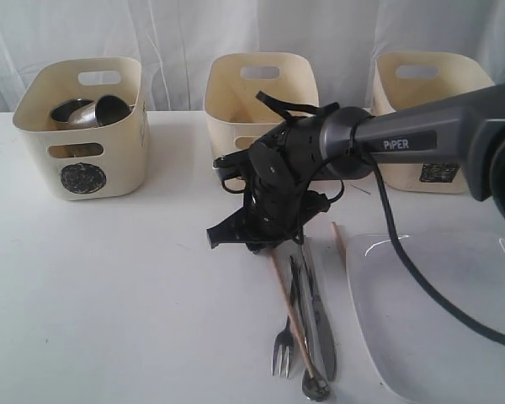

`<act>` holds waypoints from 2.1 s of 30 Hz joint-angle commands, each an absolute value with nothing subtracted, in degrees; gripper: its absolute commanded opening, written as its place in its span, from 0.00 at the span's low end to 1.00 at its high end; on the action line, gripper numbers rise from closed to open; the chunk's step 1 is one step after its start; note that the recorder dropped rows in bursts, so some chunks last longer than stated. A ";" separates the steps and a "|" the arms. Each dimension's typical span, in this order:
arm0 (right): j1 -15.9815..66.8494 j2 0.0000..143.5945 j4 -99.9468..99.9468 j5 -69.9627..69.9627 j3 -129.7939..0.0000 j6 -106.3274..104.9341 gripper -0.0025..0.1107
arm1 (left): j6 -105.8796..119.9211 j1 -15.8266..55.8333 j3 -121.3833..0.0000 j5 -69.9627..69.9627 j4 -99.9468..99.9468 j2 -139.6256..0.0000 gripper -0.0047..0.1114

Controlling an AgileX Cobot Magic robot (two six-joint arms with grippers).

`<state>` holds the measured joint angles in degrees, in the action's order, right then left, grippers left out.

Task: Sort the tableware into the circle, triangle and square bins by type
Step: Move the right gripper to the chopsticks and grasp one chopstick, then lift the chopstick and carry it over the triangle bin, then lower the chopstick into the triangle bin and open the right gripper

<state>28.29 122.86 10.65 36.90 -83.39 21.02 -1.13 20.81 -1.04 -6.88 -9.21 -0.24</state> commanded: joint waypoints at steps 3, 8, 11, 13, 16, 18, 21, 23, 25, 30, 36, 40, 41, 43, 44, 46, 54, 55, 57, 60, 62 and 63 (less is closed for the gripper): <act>27.89 122.92 10.50 39.23 -82.59 21.18 0.02 | -1.28 20.79 -0.63 -7.04 -9.27 0.00 0.04; 27.89 119.73 7.17 38.55 -80.95 20.76 0.02 | -1.28 20.79 -0.63 -7.04 -9.27 0.00 0.04; 27.89 115.92 4.06 34.73 -76.59 20.27 0.02 | -1.28 20.79 -0.63 -7.04 -9.27 0.00 0.04; 27.89 113.01 2.02 32.40 -74.12 18.45 0.02 | -1.28 20.79 -0.63 -7.04 -9.27 0.00 0.04; 27.89 109.23 -1.87 30.27 -71.92 14.63 0.02 | -1.28 20.79 -0.63 -7.04 -9.27 0.00 0.04; 27.89 106.53 -4.25 28.15 -71.36 12.69 0.02 | -1.28 20.79 -0.63 -7.04 -9.27 0.00 0.04; 27.89 102.21 -7.42 22.81 -71.38 10.26 0.02 | -1.28 20.79 -0.63 -7.04 -9.27 0.00 0.04; 27.73 98.80 -8.41 18.97 -71.38 10.03 0.02 | -1.28 20.79 -0.63 -7.04 -9.27 0.00 0.04; 26.85 96.21 -9.32 15.26 -71.38 10.03 0.02 | -1.28 20.79 -0.63 -7.04 -9.27 0.00 0.04; 19.33 93.62 -9.44 1.71 -72.55 14.50 0.02 | -1.28 20.79 -0.63 -7.04 -9.27 0.00 0.04; 10.95 102.15 -8.26 -10.25 -82.55 23.57 0.02 | -1.28 20.79 -0.63 -7.04 -9.27 0.00 0.04; 10.35 107.26 8.02 -19.79 -84.68 29.20 0.02 | -1.28 20.79 -0.63 -7.04 -9.27 0.00 0.04; 10.35 108.46 8.02 -16.36 -85.14 29.97 0.02 | -1.28 20.79 -0.63 -7.04 -9.27 0.00 0.04; 10.35 109.56 10.09 -16.09 -85.14 29.84 0.02 | -1.28 20.79 -0.63 -7.04 -9.27 0.00 0.04; 10.23 109.85 10.08 -16.32 -85.14 29.80 0.02 | -1.28 20.79 -0.63 -7.04 -9.27 0.00 0.04; 9.98 110.42 10.08 -17.08 -85.14 29.80 0.02 | -1.28 20.79 -0.63 -7.04 -9.27 0.00 0.04; 9.12 112.08 4.93 -20.19 -85.14 30.62 0.02 | -1.28 20.79 -0.63 -7.04 -9.27 0.00 0.04; 8.99 112.06 3.98 -20.19 -85.14 30.72 0.02 | -1.28 20.79 -0.63 -7.04 -9.27 0.00 0.04; 8.50 112.06 3.37 -20.19 -85.14 32.18 0.02 | -1.28 20.79 -0.63 -7.04 -9.27 0.00 0.04; 7.79 112.06 3.43 -21.19 -85.14 34.81 0.02 | -1.28 20.79 -0.63 -7.04 -9.27 0.00 0.04; 7.21 112.06 2.77 -22.20 -85.14 37.19 0.02 | -1.28 20.79 -0.63 -7.04 -9.27 0.00 0.04; 6.89 112.06 2.76 -23.42 -85.14 38.38 0.02 | -1.28 20.79 -0.63 -7.04 -9.27 0.00 0.04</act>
<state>7.92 112.03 3.27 -20.52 -84.87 35.44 -1.13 20.81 -1.04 -6.88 -9.21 -0.24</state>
